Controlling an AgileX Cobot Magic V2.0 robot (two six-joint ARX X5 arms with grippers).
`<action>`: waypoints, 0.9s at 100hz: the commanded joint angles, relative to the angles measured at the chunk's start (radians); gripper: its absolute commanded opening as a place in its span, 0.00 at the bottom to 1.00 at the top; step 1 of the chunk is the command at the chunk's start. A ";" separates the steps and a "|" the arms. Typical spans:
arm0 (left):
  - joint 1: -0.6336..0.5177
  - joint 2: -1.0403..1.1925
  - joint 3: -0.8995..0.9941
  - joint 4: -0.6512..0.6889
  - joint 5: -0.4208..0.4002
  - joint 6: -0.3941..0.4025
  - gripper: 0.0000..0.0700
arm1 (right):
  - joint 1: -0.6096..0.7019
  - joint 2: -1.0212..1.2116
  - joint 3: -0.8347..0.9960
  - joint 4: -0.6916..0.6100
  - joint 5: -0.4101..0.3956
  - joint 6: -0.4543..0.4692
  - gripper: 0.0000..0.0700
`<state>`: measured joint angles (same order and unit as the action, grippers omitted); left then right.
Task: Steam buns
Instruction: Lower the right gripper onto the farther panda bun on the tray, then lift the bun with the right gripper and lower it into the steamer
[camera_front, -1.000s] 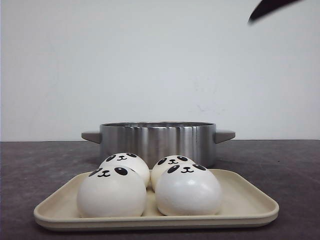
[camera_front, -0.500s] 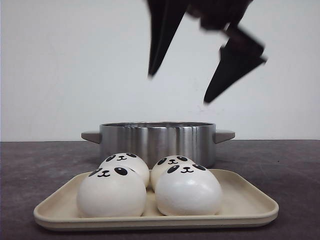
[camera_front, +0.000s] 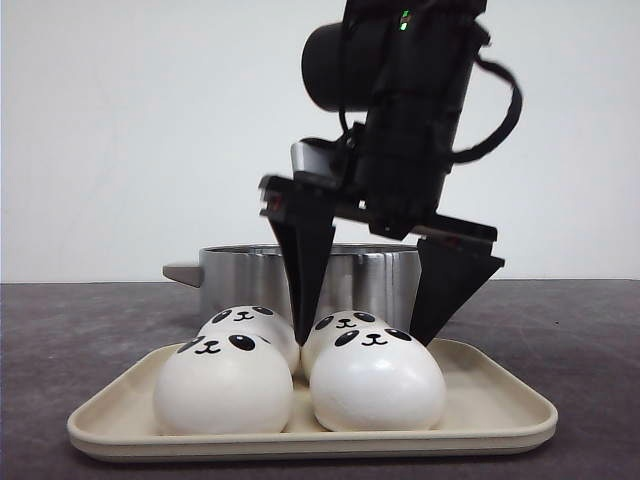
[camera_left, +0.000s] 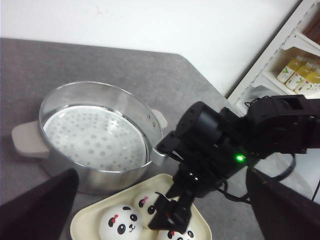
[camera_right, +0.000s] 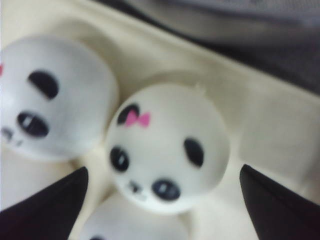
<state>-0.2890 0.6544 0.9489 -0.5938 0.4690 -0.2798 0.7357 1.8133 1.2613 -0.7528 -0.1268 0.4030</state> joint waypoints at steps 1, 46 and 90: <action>-0.006 0.005 0.011 0.004 -0.005 0.005 1.00 | 0.006 0.026 0.015 0.016 0.017 0.025 0.82; -0.007 0.005 0.011 0.003 -0.005 0.006 1.00 | 0.008 0.047 0.016 0.035 0.080 0.027 0.01; -0.007 0.005 0.011 0.004 -0.006 0.006 1.00 | 0.057 -0.386 0.183 -0.003 -0.056 -0.039 0.01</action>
<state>-0.2913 0.6544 0.9489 -0.6018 0.4683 -0.2798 0.7918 1.4456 1.3945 -0.7822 -0.2443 0.3885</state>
